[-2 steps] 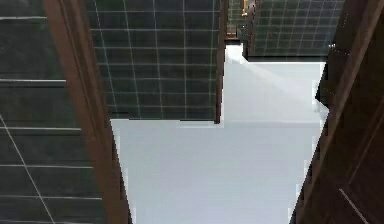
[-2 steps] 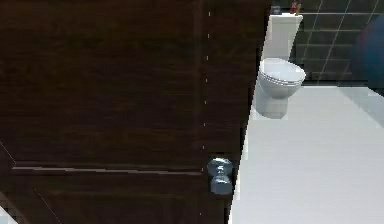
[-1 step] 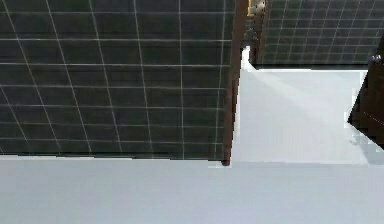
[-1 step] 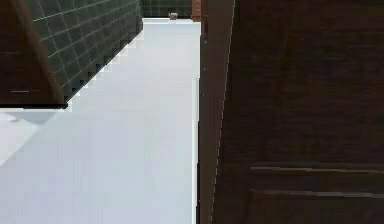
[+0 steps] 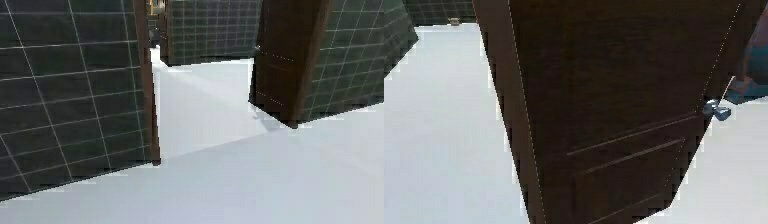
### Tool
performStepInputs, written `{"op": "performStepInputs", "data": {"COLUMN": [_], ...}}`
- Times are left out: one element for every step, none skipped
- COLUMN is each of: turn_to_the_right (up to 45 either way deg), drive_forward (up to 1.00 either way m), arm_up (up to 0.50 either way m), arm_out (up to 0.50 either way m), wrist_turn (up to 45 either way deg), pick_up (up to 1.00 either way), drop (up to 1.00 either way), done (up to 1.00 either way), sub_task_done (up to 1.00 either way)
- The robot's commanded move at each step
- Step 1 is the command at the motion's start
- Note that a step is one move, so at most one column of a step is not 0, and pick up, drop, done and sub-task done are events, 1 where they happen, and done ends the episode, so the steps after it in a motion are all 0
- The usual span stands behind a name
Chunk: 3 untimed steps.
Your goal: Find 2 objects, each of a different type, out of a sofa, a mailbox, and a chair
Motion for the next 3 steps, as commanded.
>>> {"op": "performStepInputs", "data": {"turn_to_the_right": [0.0, 3.0, 0.0], "drive_forward": [1.00, 0.00, 0.60], "arm_up": [0.00, 0.00, 0.00], "arm_out": [0.00, 0.00, 0.00], "wrist_turn": [0.0, 0.0, 0.0], "pick_up": [0.00, 0.00, 0.00], "drop": [0.00, 0.00, 0.00], "done": [0.00, 0.00, 0.00], "sub_task_done": [0.00, 0.00, 0.00]}}
